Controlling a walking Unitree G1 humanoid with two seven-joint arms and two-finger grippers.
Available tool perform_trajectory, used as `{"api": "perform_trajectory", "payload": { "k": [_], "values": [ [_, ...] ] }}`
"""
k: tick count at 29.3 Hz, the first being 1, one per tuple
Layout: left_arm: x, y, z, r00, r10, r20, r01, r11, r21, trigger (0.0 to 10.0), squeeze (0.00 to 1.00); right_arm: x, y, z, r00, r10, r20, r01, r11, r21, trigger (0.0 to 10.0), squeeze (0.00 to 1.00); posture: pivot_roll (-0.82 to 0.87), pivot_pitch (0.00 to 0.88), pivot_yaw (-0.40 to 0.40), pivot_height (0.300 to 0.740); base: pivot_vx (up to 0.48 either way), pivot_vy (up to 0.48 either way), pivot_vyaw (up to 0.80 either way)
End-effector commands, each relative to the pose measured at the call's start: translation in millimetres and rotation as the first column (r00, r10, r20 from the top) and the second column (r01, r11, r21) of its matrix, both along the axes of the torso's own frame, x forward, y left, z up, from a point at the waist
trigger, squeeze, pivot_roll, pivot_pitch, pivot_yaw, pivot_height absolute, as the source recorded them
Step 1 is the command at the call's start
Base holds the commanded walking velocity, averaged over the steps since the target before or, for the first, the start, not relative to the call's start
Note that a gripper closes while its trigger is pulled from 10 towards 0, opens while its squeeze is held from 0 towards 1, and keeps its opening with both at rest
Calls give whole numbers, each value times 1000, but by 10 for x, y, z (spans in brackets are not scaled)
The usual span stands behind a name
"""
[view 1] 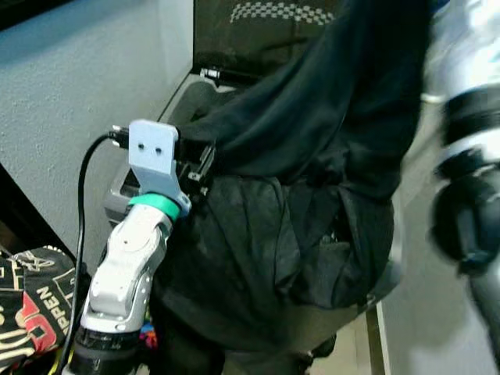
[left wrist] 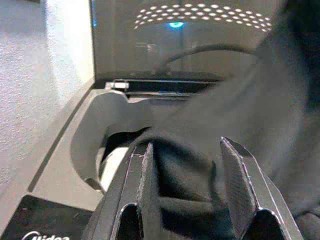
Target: Clothes washing
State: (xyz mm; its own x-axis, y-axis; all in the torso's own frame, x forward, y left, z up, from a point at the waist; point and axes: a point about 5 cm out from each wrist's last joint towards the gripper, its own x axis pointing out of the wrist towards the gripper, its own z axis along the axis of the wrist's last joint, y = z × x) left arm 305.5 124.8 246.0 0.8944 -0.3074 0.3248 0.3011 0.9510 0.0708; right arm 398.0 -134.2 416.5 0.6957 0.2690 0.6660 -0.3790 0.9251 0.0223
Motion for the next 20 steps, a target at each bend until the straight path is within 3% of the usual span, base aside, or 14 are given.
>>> {"api": "perform_trajectory", "payload": {
  "k": [1,4,6,11,12,14,15,17,18,20],
  "values": [
    [-7,-19,-41,1000,-11,-20,11,1000,-4,10000,0,-48,69,30,997,61,43,-60,998,-26,10000,0,70,33,-6,740,0,0,0],
    [-11,-18,-49,1000,-9,-22,9,1000,-8,10000,0,-32,193,-145,992,127,5,-126,990,-57,10000,0,69,29,-7,740,0,0,0],
    [-17,-23,-66,1000,-6,-27,5,1000,-10,10000,0,-34,443,-549,972,213,-100,-228,959,-171,10000,0,66,20,-11,740,0,0,0],
    [-18,-31,-68,1000,-6,-27,6,1000,-10,10000,0,-51,593,-844,946,257,-200,-300,925,-234,10000,0,66,20,-11,740,0,0,0],
    [-18,-29,-64,1000,-6,-26,6,1000,-11,10000,0,-67,643,-941,927,287,-240,-345,904,-252,10000,0,66,20,-11,740,0,0,0],
    [-24,-20,-81,1000,-10,-29,10,1000,-9,10000,0,-197,844,-1170,848,405,-343,-518,773,-367,10000,0,66,20,-11,740,0,0,0],
    [-24,-20,-81,1000,-10,-29,10,1000,-9,10000,0,-197,844,-1170,848,405,-343,-518,773,-367,10000,0,66,20,-11,740,0,0,0],
    [-30,-29,-103,999,-18,-36,18,1000,-3,10000,0,-315,988,-1347,795,448,-409,-603,653,-458,10000,0,60,16,-14,740,0,0,0],
    [-33,-42,-113,999,-26,-41,26,1000,0,10000,0,-344,1042,-1418,792,441,-423,-609,626,-488,10000,0,60,16,-14,740,0,0,0],
    [-34,-50,-118,999,-32,-44,32,999,1,10000,0,-359,1071,-1458,793,434,-428,-608,614,-504,10000,0,60,16,-14,740,0,0,0]
  ]
}}
